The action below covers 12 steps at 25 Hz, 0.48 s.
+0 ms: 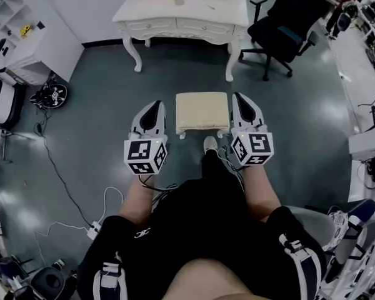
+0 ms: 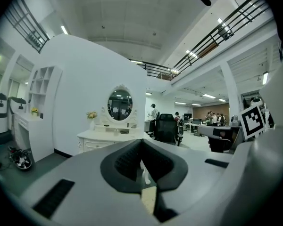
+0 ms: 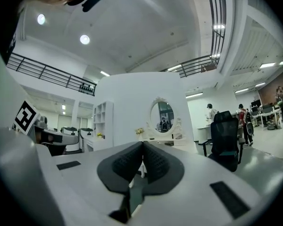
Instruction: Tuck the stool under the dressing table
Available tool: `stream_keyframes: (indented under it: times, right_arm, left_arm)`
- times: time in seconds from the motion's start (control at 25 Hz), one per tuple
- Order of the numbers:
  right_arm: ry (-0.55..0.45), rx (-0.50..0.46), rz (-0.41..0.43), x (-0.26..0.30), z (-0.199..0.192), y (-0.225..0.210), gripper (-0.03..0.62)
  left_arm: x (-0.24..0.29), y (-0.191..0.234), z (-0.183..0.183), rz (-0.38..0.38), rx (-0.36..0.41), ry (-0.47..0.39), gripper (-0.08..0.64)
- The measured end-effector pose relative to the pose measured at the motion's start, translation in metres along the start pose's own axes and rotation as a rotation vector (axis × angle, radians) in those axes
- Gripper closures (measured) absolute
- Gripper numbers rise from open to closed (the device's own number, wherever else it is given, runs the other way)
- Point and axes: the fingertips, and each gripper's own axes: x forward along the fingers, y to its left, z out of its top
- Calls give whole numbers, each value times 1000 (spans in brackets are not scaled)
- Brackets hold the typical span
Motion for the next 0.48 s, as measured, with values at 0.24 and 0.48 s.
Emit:
stream_keyframes:
  times: [0.24,0.48]
  right_arm:
    - [54,54,52,126,-8,-87,575]
    - [142,67,93,221,-26,-162,575]
  left_arm:
    - [142,15,11,38,17,65,543]
    - [260,22,15,65,22,143,543]
